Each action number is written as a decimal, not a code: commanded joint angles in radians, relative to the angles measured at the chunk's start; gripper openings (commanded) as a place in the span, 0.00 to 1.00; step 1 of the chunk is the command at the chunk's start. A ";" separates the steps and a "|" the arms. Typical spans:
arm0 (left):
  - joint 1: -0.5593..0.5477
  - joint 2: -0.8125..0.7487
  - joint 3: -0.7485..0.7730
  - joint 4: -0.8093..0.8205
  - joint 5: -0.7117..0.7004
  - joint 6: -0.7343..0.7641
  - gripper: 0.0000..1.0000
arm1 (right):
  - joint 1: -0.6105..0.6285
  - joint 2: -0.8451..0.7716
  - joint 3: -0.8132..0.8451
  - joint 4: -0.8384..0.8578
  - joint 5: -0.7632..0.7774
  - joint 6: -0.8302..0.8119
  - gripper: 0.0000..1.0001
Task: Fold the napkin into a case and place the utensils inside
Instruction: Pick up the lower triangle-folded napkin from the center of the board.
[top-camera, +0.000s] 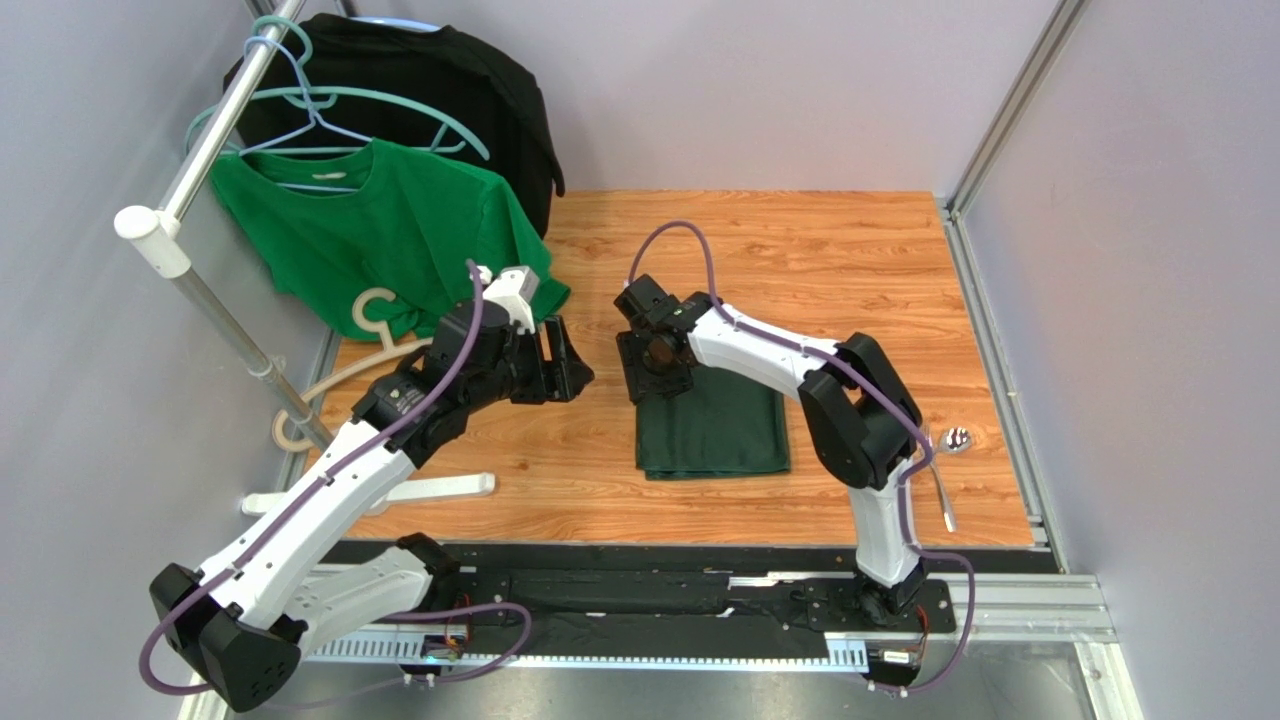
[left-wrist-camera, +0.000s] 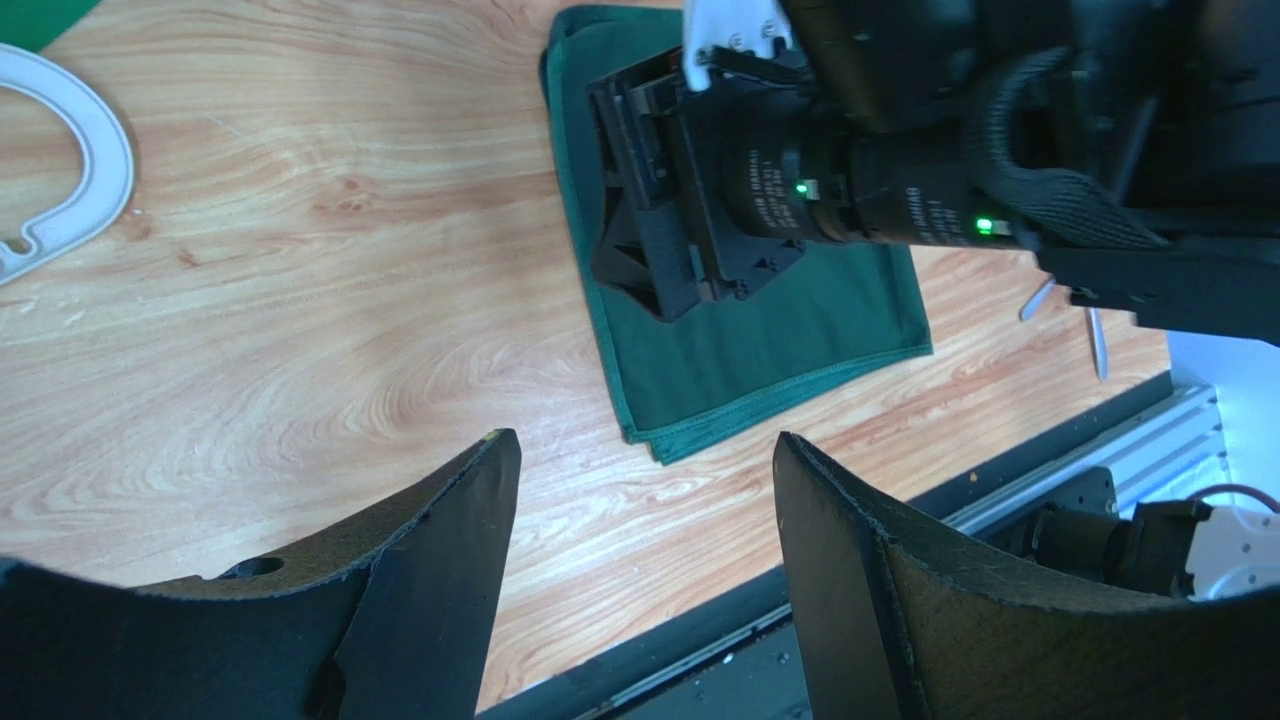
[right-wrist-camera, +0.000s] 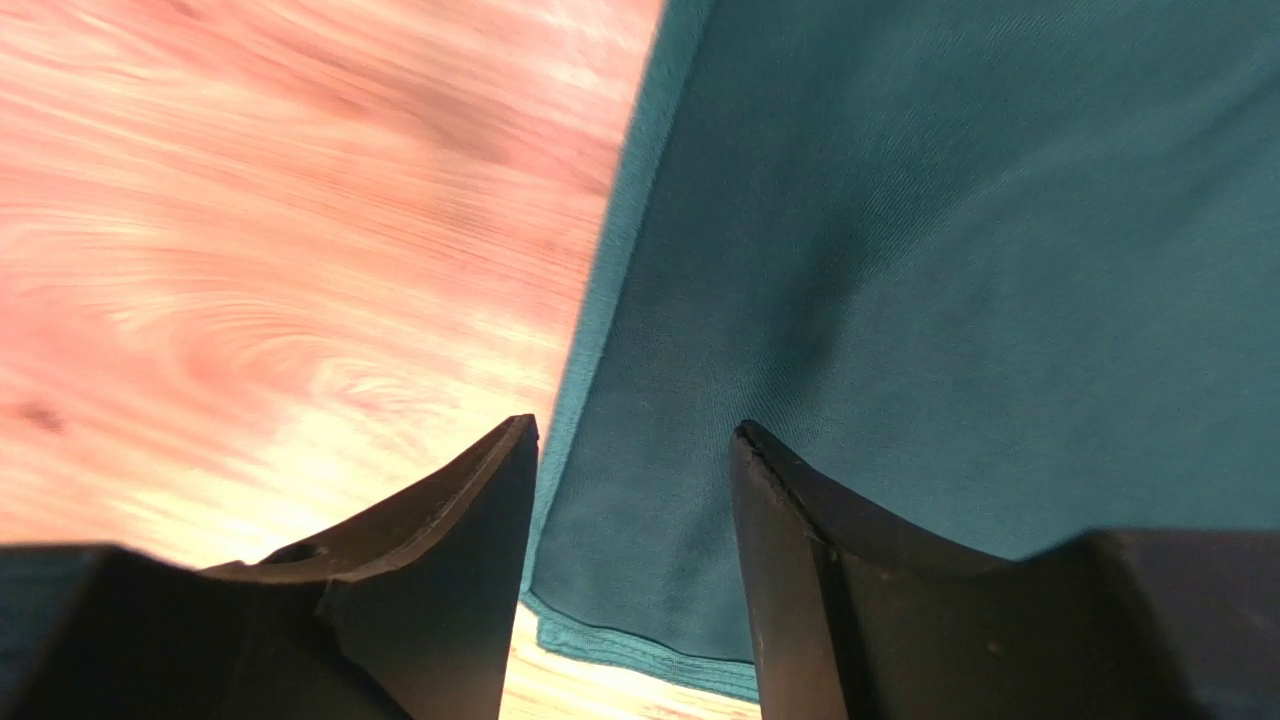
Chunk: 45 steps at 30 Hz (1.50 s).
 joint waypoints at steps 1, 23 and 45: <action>0.004 -0.025 -0.012 0.032 0.037 -0.010 0.72 | 0.023 0.036 0.048 -0.023 0.038 0.040 0.56; 0.028 -0.074 -0.038 0.000 0.043 -0.006 0.72 | 0.129 0.215 0.075 -0.023 0.160 0.112 0.13; 0.042 0.215 -0.090 0.208 0.238 -0.167 0.86 | -0.196 -0.245 -0.647 1.028 -0.706 0.445 0.00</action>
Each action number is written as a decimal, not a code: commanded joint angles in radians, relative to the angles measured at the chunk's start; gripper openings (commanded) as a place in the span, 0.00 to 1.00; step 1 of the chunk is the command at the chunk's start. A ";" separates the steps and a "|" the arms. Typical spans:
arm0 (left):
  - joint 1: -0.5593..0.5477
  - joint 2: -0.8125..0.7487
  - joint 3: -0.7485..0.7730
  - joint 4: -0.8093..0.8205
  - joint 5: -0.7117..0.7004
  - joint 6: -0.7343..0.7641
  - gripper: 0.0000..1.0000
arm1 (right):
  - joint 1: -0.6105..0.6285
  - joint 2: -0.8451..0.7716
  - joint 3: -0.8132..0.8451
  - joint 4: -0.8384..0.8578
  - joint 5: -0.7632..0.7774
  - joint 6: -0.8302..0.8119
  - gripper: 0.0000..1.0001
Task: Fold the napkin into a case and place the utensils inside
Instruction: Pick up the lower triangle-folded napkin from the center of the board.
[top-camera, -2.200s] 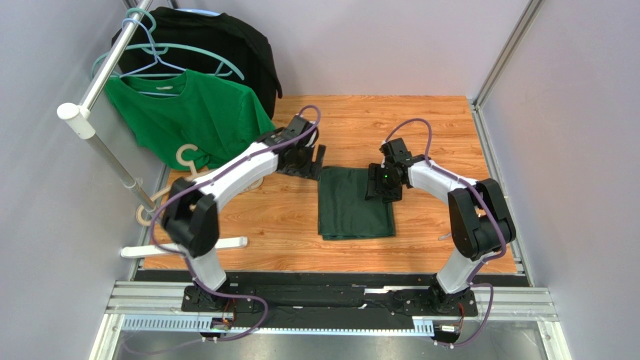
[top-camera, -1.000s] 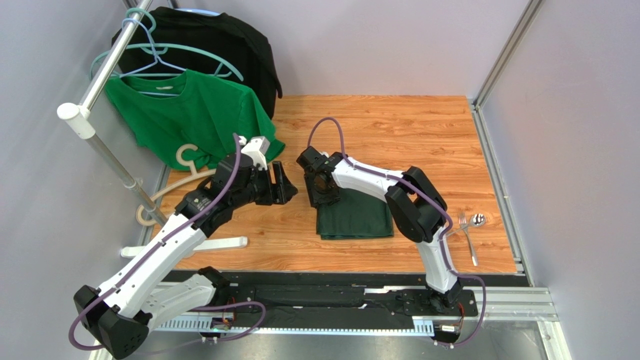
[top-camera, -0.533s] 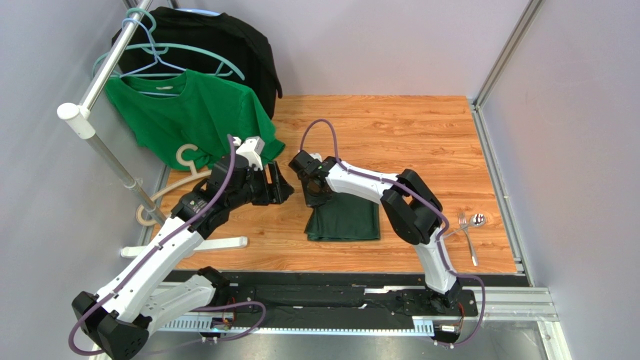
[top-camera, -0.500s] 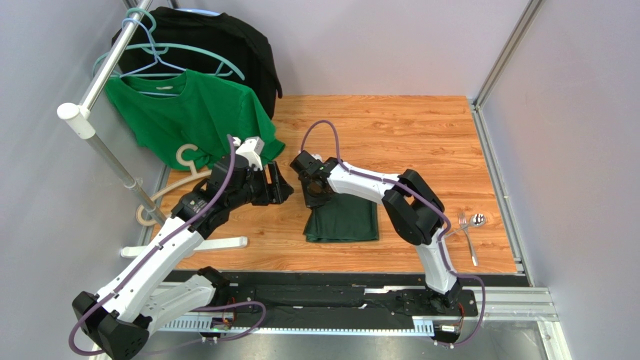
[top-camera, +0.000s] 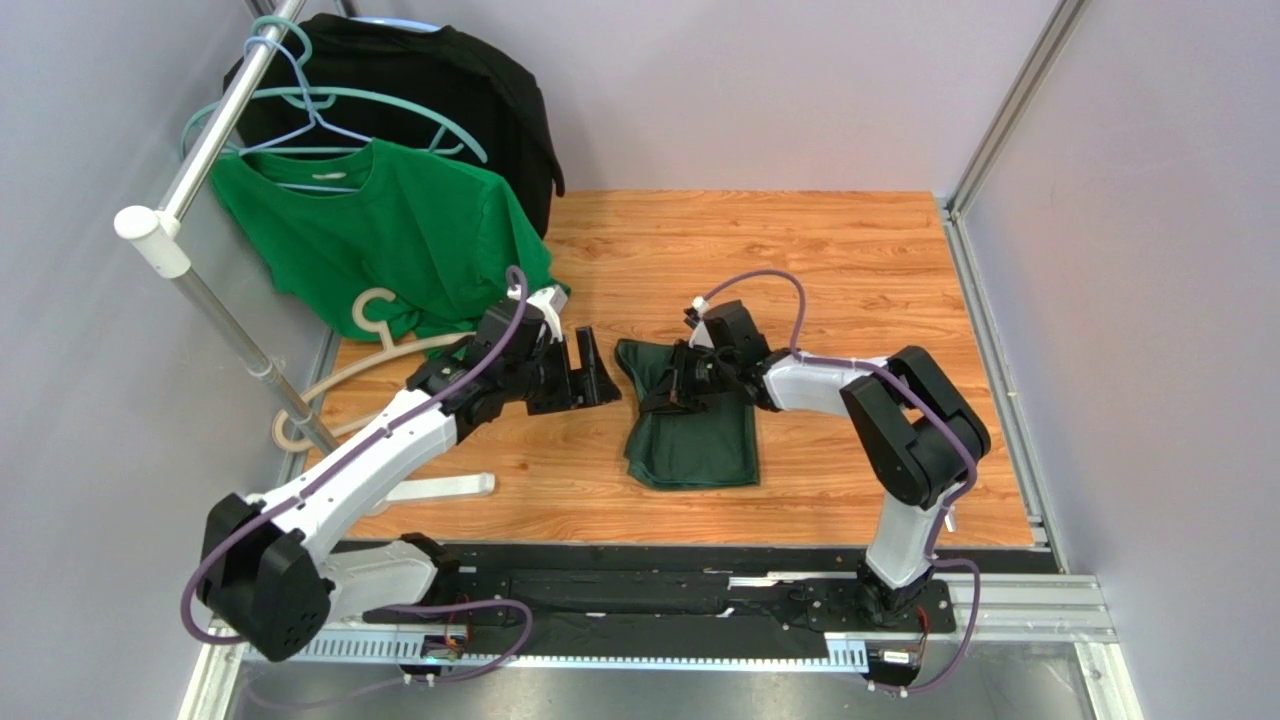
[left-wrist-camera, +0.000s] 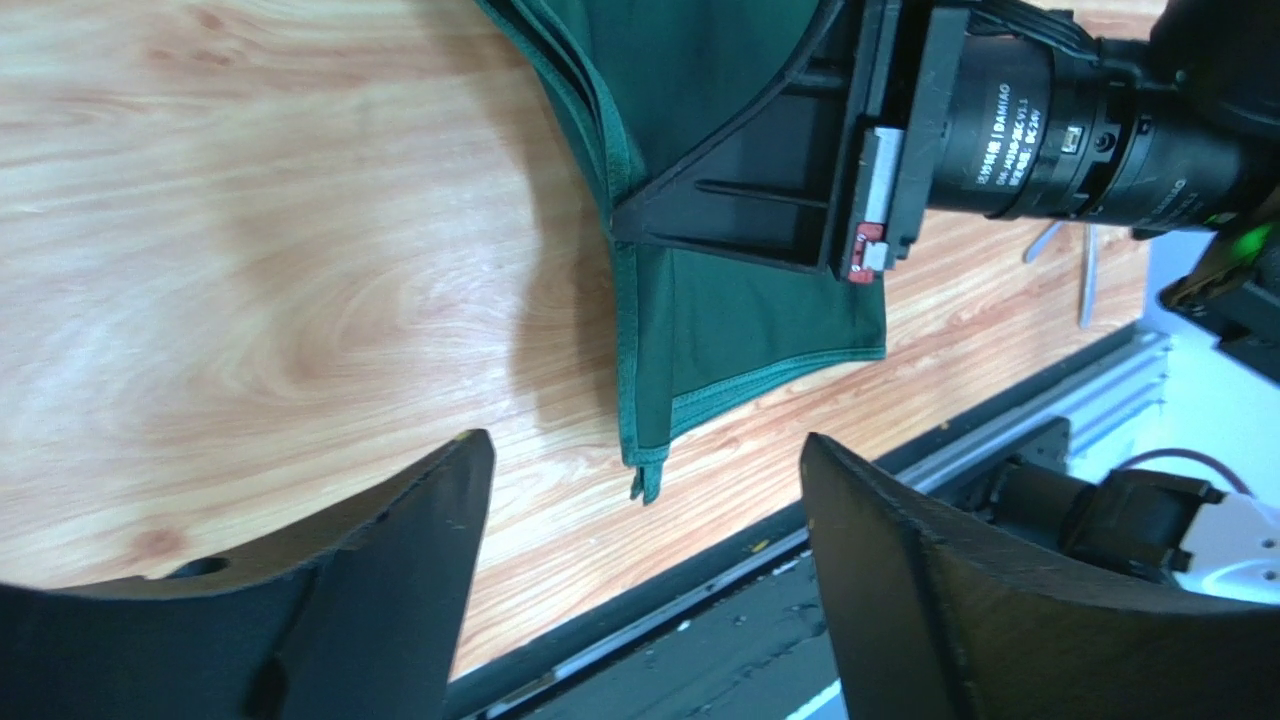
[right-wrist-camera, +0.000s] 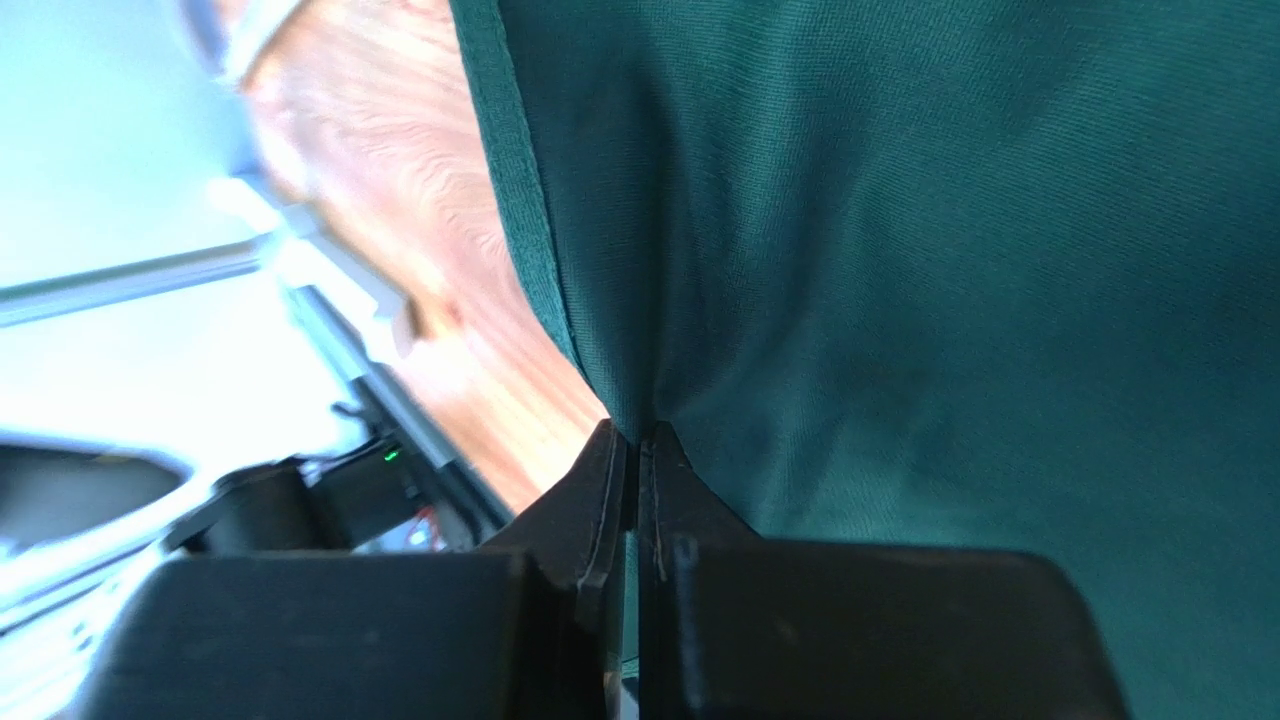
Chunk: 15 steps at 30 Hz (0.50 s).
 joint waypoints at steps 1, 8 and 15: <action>0.004 0.068 0.000 0.127 0.075 -0.092 0.87 | -0.044 -0.047 -0.091 0.289 -0.185 0.092 0.00; 0.005 0.292 0.060 0.244 0.130 -0.231 0.81 | -0.118 -0.049 -0.190 0.390 -0.243 0.103 0.00; 0.004 0.504 0.147 0.291 0.118 -0.352 0.79 | -0.152 -0.053 -0.246 0.445 -0.286 0.105 0.00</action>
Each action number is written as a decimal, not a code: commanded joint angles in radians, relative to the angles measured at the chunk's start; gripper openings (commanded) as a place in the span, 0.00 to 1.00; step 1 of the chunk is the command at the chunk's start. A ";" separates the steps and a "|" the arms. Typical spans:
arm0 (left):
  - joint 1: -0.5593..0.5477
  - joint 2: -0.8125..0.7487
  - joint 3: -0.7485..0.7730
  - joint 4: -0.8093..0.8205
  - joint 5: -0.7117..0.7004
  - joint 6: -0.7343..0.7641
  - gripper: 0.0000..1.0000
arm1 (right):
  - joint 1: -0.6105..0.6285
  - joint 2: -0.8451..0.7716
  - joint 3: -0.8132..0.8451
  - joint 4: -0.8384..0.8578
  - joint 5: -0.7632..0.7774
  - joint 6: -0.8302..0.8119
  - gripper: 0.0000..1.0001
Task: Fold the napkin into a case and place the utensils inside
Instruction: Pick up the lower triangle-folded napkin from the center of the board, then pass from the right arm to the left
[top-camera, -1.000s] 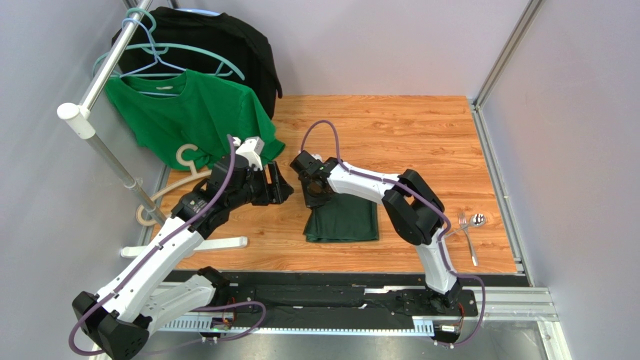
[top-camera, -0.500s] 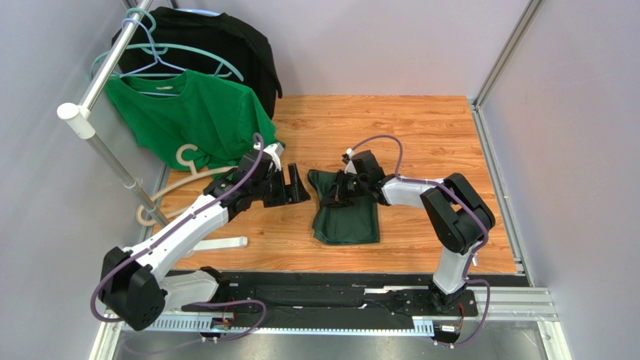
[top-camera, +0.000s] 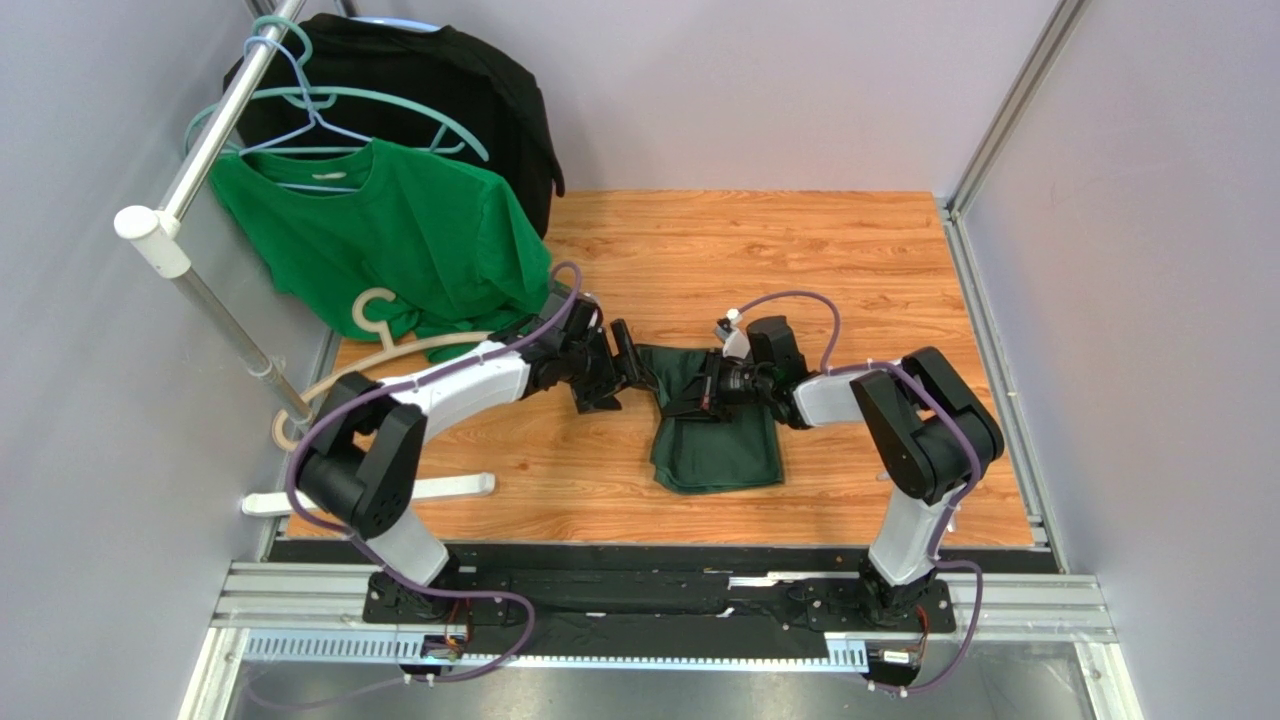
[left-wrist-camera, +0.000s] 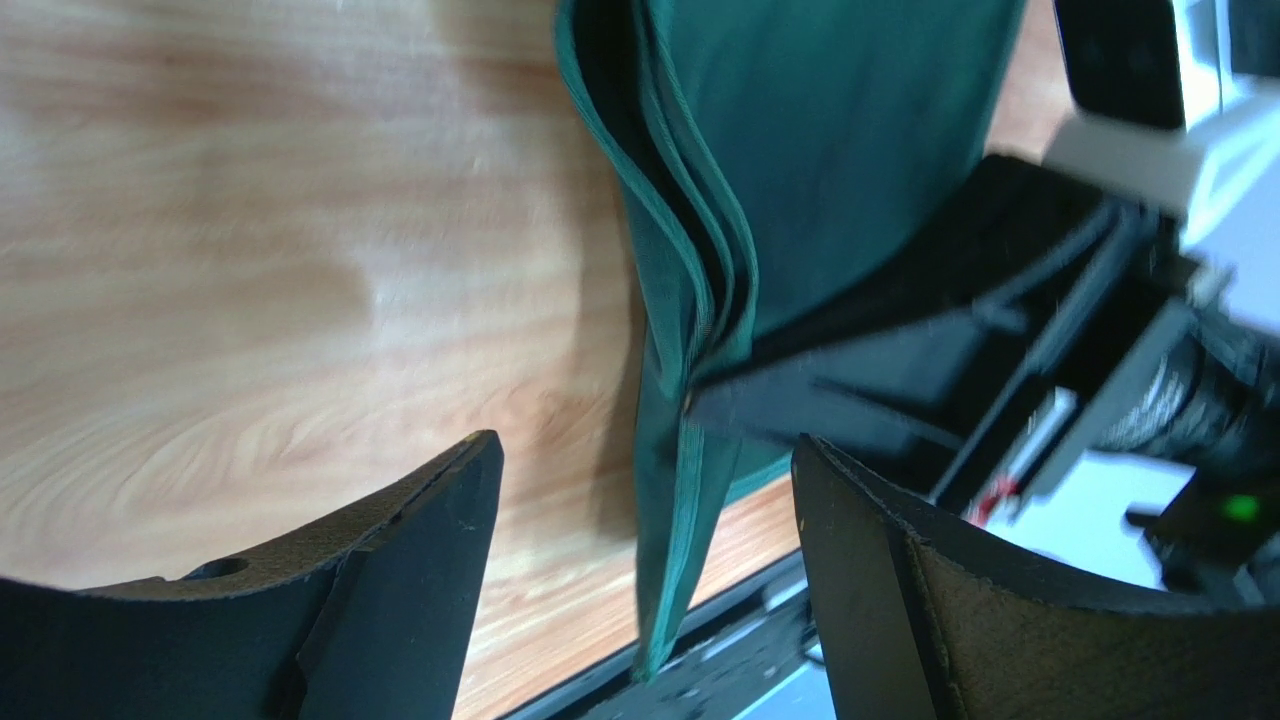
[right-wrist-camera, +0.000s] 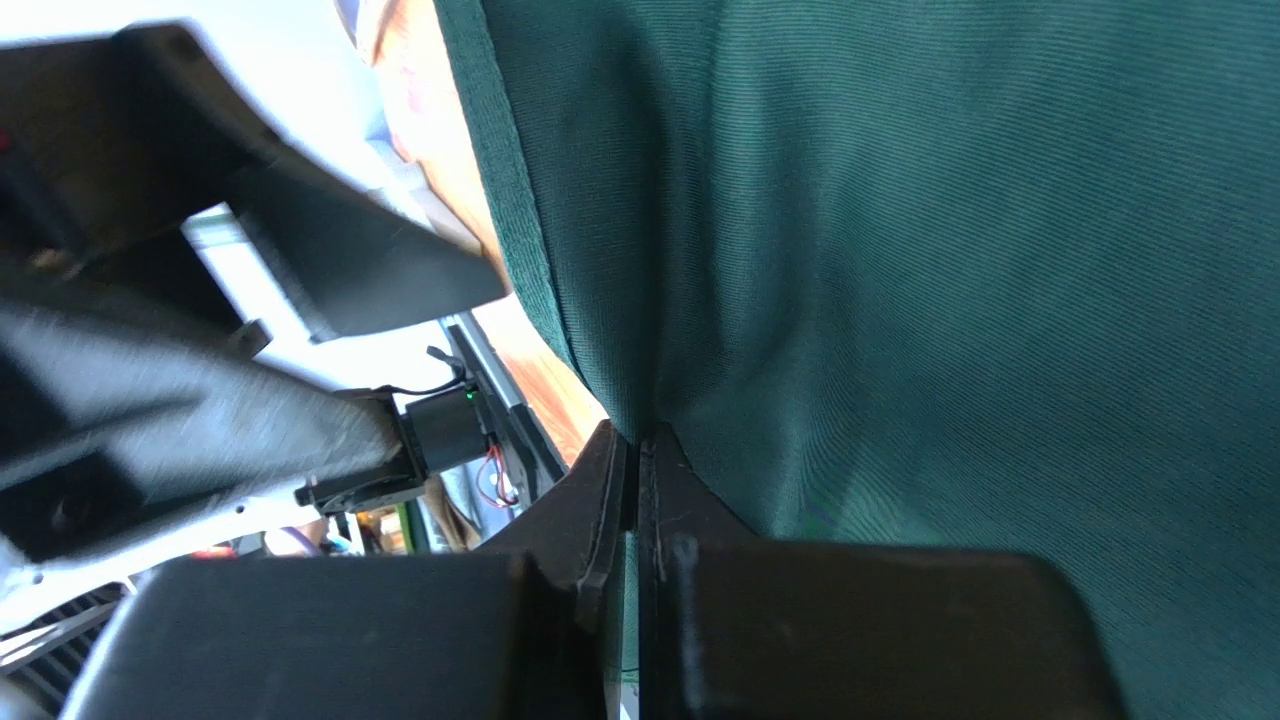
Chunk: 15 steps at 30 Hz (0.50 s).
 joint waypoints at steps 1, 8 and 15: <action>0.002 0.079 0.096 0.082 0.023 -0.113 0.79 | -0.007 -0.045 -0.018 0.104 -0.049 0.011 0.00; -0.027 0.168 0.164 0.074 -0.006 -0.168 0.79 | -0.009 -0.042 -0.028 0.127 -0.057 0.017 0.00; -0.029 0.236 0.195 0.093 0.002 -0.203 0.70 | -0.007 -0.034 -0.022 0.140 -0.060 0.020 0.00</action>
